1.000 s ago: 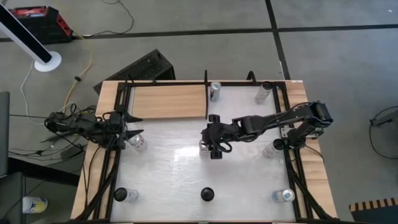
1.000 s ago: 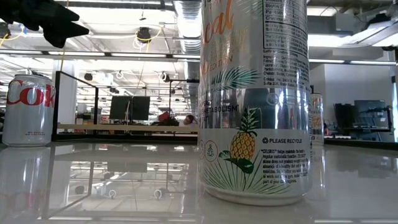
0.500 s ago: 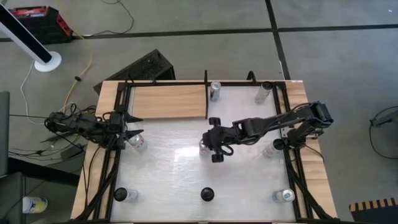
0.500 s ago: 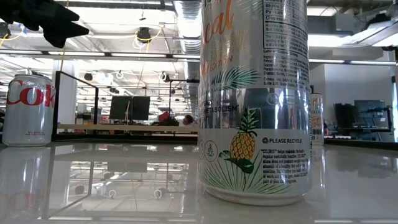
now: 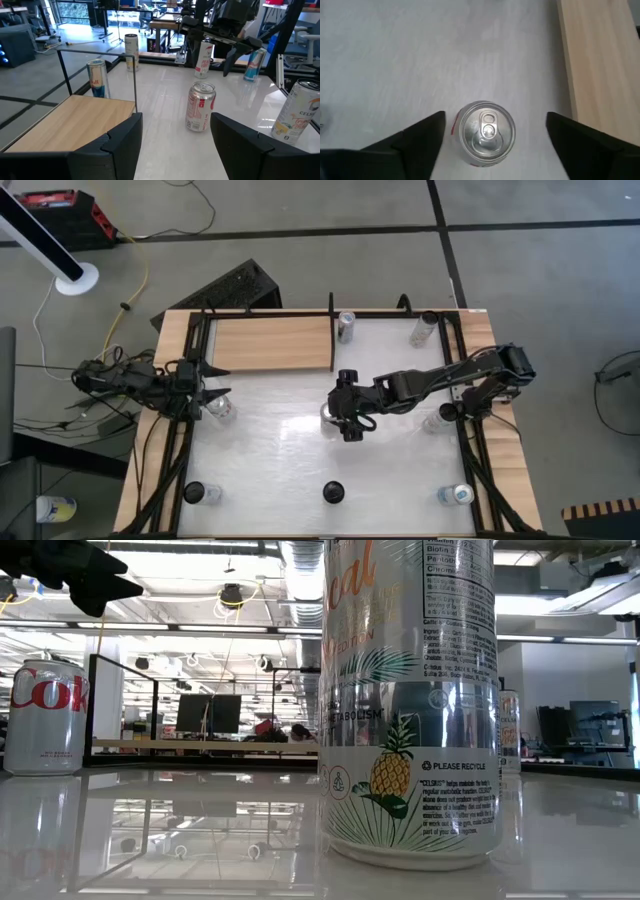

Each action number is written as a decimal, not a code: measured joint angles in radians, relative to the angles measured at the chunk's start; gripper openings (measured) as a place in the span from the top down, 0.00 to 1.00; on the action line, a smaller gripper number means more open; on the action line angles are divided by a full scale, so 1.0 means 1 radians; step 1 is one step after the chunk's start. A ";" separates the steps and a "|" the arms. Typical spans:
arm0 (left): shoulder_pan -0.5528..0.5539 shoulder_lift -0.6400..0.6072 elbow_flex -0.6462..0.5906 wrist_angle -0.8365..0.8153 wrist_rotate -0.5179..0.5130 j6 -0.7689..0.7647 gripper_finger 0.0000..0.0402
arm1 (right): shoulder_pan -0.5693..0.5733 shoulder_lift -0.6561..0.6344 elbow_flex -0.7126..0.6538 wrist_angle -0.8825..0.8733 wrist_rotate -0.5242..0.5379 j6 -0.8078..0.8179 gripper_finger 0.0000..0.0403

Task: Place canned beverage on shelf
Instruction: Put the right white soda can on the shelf

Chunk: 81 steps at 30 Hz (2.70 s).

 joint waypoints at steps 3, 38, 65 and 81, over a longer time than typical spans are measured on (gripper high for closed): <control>0.000 0.000 0.000 0.000 0.000 0.000 0.45 | -0.003 0.000 0.000 0.007 -0.020 0.030 0.02; 0.000 0.000 0.000 0.000 0.001 -0.004 0.45 | -0.059 0.021 -0.138 0.159 -0.107 0.107 0.04; 0.000 0.001 0.000 -0.002 -0.002 -0.001 0.45 | -0.053 0.125 -0.140 0.160 -0.105 0.166 0.12; 0.000 0.001 0.000 -0.001 0.002 0.000 0.45 | -0.053 0.066 -0.138 0.135 -0.132 0.157 0.08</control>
